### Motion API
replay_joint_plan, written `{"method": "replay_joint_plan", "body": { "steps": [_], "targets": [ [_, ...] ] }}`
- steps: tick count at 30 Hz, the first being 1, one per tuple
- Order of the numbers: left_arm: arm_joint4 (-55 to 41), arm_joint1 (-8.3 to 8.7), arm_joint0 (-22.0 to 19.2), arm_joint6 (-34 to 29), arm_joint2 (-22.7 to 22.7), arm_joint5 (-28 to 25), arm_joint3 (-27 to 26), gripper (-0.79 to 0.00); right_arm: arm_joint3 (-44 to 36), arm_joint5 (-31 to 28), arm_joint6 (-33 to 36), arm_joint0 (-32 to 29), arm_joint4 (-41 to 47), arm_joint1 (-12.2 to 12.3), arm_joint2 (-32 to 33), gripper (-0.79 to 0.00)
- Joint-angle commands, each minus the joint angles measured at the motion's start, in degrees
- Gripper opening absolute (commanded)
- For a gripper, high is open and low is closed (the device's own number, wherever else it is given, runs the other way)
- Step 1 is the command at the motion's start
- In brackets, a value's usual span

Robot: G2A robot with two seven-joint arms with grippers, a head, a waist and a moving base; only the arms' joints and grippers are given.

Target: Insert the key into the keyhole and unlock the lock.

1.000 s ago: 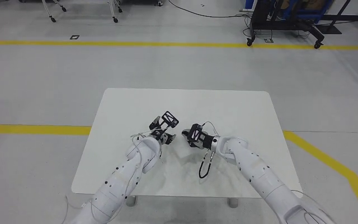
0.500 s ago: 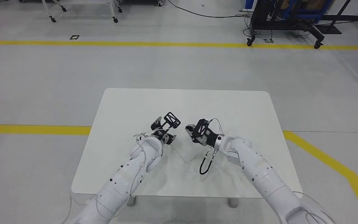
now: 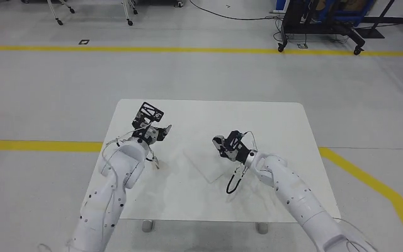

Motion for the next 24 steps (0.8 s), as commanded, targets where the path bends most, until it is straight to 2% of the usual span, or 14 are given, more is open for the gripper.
{"method": "replay_joint_plan", "body": {
  "steps": [1,5,7,9,11,18,21,24],
  "targets": [
    [-1.7,0.75,4.9,2.3,-6.2,-2.5,-2.9,0.000,-1.1,-1.4,-1.1,-0.6,2.7,-0.1,0.2,-0.785],
    [-6.7,1.54,11.5,7.8,-13.7,-6.4,-3.9,0.000,-1.8,-4.7,-2.4,-1.4,13.3,-0.4,2.1,-0.785],
    [-9.0,1.68,13.3,10.5,-15.4,-7.6,-3.3,0.000,-1.5,-7.0,-1.4,-1.6,21.2,-0.7,3.1,-0.785],
    [-9.0,1.68,13.3,10.5,-15.4,-7.6,-3.3,0.000,-1.8,-8.5,0.3,-1.3,25.5,-0.8,3.7,-0.785],
    [-9.0,1.68,13.3,10.5,-15.4,-7.6,-3.3,0.000,-2.4,-6.9,1.7,-1.2,25.6,-0.7,4.3,-0.785],
    [-8.3,1.68,13.5,11.4,-15.0,-7.5,-3.7,0.000,-2.4,-6.9,1.7,-1.2,25.6,-0.7,4.3,-0.785],
    [-17.5,1.52,14.6,12.3,-14.6,-11.6,-2.9,0.000,-2.7,-6.8,1.9,-1.6,26.3,-0.7,4.2,-0.785],
    [-31.9,1.64,14.1,6.8,-15.3,-18.0,-0.8,0.000,-3.3,-7.6,2.9,-2.4,33.3,-1.3,3.9,-0.785]
  ]
}}
